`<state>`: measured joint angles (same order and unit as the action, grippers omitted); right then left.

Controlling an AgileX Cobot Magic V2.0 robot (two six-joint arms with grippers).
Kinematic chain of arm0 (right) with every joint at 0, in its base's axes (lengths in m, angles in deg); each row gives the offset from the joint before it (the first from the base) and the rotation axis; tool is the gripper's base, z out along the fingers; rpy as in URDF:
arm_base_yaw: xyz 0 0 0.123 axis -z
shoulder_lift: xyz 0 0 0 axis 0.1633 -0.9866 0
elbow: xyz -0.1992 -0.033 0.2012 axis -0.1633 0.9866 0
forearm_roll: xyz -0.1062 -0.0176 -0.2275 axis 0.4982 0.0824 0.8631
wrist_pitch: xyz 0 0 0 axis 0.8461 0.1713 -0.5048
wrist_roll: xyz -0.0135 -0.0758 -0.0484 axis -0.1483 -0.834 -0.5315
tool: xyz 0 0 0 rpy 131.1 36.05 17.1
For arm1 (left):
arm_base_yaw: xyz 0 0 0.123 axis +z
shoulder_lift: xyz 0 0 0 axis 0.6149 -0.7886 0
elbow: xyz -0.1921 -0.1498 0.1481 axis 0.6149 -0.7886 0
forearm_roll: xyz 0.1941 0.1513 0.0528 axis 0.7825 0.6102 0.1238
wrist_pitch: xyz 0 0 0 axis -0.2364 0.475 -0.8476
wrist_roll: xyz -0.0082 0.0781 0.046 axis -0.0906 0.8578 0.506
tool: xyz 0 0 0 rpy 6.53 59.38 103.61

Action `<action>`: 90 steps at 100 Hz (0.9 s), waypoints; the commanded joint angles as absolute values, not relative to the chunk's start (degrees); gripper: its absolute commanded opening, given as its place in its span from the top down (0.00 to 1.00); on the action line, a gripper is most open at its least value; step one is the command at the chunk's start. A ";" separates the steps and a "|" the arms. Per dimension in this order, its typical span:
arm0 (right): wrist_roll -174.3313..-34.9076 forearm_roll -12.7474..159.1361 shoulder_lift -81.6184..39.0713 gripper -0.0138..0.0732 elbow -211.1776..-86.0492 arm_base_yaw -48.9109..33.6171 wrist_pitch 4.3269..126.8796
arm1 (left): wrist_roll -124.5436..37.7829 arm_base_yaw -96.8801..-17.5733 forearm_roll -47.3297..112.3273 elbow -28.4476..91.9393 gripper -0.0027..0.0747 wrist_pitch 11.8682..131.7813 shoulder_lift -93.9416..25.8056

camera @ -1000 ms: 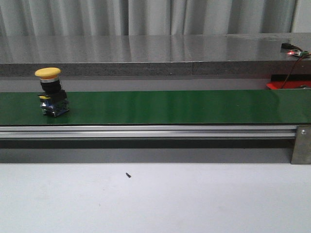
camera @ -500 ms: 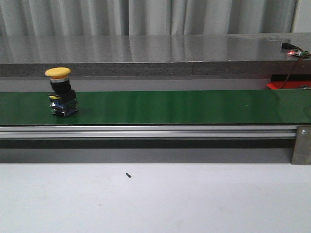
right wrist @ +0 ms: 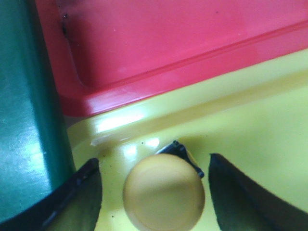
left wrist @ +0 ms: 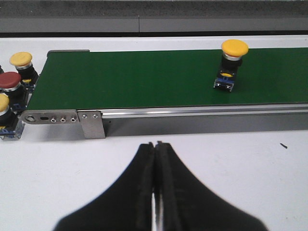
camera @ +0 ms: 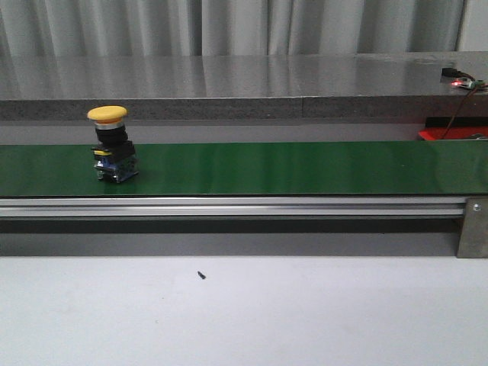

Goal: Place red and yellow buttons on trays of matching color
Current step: 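Open the right gripper and move back over the belt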

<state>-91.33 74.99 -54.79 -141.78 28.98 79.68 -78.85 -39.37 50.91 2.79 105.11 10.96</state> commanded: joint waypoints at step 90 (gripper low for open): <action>-97.55 74.52 -41.74 0.28 -157.94 4.61 95.19 | -79.21 -39.69 50.36 4.15 0.99 101.17 10.41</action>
